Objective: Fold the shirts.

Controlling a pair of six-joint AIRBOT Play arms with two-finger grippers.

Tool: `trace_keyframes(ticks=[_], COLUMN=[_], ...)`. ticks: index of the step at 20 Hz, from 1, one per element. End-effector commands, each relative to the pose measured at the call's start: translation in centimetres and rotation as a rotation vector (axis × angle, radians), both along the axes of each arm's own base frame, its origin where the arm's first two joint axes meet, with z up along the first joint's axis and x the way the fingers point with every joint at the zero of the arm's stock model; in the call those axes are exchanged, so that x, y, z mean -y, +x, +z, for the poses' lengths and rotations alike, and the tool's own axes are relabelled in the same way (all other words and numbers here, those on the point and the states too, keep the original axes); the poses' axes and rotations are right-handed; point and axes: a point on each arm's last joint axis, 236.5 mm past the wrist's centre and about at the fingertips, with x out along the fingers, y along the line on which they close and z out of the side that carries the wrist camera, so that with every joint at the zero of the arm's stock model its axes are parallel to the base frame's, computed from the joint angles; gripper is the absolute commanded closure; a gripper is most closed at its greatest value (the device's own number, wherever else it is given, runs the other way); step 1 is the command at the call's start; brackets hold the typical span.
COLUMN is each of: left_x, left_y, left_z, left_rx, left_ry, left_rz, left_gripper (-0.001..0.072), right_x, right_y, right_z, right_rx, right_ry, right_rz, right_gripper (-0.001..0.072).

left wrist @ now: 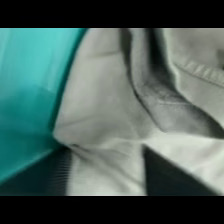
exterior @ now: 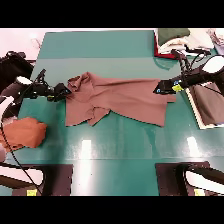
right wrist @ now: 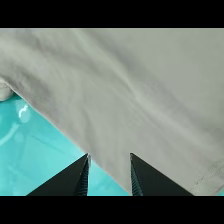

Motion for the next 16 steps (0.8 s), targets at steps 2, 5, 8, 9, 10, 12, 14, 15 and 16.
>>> trace_keyframes(ticks=[2,5,8,9,10,12,14,15,16], left_x=[1.1,-0.1,-0.3,-0.2,-0.2,0.0,0.2,0.2,0.2], left_y=[0.4,0.6,0.3,0.1,0.1,-0.3,-0.4,-0.5,-0.5], left_z=[1.8,5.2,8.6,9.3,9.5,9.4,9.5,9.5,9.4], left_rx=[0.02,0.075,0.147,0.161,0.165,0.151,0.147,0.146,0.144], left_ry=[-0.008,0.073,0.119,0.121,0.121,0.114,0.107,0.106,0.105], left_rz=[-0.061,-0.121,-0.162,-0.164,-0.166,-0.176,-0.179,-0.18,-0.182], left_gripper=[0.0683,0.0683,0.0683,0.0683,0.0683,0.0683,0.0683,0.0683,0.0683], right_x=[1.7,5.1,8.6,9.3,10.0,9.9,8.3,7.4,6.6], right_y=[-1.5,-4.4,-9.0,-10.4,-11.9,-13.8,-13.7,-12.9,-12.0], right_z=[-0.7,-3.6,-8.2,-9.8,-11.4,-13.9,-15.4,-15.8,-16.0], right_rx=[-0.078,-0.163,-0.29,-0.341,-0.399,-0.49,-0.51,-0.495,-0.474], right_ry=[-0.002,-0.001,0.025,0.044,0.065,0.114,0.202,0.234,0.253], right_rz=[-0.022,-0.123,-0.277,-0.327,-0.377,-0.435,-0.465,-0.472,-0.476], right_gripper=[0.0423,0.0423,0.0276,0.0234,0.0234,0.0235,0.0266,0.0267,0.0268])
